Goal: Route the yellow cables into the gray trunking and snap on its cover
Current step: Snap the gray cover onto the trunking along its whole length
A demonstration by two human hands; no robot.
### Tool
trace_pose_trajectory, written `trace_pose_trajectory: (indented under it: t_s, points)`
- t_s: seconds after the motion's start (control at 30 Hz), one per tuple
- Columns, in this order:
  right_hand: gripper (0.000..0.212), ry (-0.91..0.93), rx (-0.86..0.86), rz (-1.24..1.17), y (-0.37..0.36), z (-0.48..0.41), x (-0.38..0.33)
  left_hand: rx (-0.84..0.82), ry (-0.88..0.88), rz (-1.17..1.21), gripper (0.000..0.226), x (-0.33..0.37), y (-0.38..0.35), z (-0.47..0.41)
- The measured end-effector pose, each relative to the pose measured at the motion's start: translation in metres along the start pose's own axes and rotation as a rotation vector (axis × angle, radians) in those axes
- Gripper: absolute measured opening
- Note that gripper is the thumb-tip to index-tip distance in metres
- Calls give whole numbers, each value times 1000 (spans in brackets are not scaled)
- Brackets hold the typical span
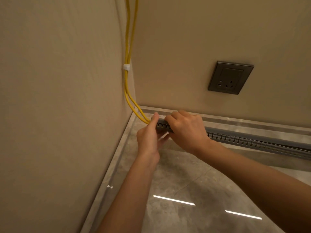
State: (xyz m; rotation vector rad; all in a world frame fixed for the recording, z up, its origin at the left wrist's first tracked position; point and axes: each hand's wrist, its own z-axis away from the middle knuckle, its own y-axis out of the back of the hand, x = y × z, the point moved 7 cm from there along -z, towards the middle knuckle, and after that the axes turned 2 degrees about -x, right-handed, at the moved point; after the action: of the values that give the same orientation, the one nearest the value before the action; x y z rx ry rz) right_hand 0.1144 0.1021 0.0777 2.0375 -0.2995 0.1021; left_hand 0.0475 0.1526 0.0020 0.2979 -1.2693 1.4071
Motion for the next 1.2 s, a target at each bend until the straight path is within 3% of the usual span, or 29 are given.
trace_pose_trajectory:
  t_s: [0.17,0.23,0.4,0.73,1.2]
  points:
    - [22,20,59,2,-1,4,-4,127,36,-506,43,17,18,-4]
    - [22,22,73,-2,-1,3,-4,122,69,-573,43,19,19,-6]
    - [24,33,85,-23,-5,6,-4,146,190,-302,37,-5,9,2]
    - [25,33,49,-39,1,1,-4,319,-63,-297,29,-4,-2,8]
    - [32,83,-31,-47,-4,-1,-13,363,-130,-272,32,-5,2,11]
